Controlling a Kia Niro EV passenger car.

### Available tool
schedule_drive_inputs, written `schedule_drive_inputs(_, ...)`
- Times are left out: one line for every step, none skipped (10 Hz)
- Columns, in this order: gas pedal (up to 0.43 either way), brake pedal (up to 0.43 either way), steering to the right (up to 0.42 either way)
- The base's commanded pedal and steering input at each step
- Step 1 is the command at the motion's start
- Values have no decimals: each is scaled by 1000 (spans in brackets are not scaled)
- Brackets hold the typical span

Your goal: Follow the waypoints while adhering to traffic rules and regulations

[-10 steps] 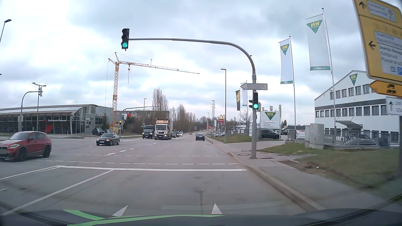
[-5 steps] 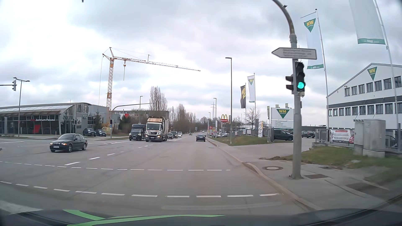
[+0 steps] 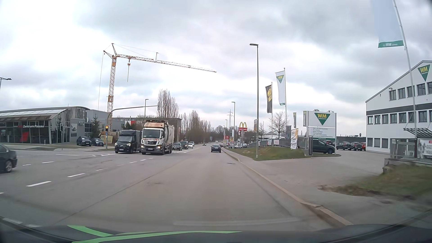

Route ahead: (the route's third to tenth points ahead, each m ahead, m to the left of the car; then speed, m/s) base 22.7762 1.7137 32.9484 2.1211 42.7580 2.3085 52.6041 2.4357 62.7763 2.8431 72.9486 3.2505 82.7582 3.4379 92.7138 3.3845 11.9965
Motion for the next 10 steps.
schedule_drive_inputs(47, 0, 4)
schedule_drive_inputs(47, 0, 3)
schedule_drive_inputs(47, 0, 3)
schedule_drive_inputs(47, 0, 3)
schedule_drive_inputs(47, 0, 3)
schedule_drive_inputs(47, 0, 3)
schedule_drive_inputs(47, 0, 3)
schedule_drive_inputs(47, 0, 3)
schedule_drive_inputs(47, 0, 3)
schedule_drive_inputs(47, 0, 3)
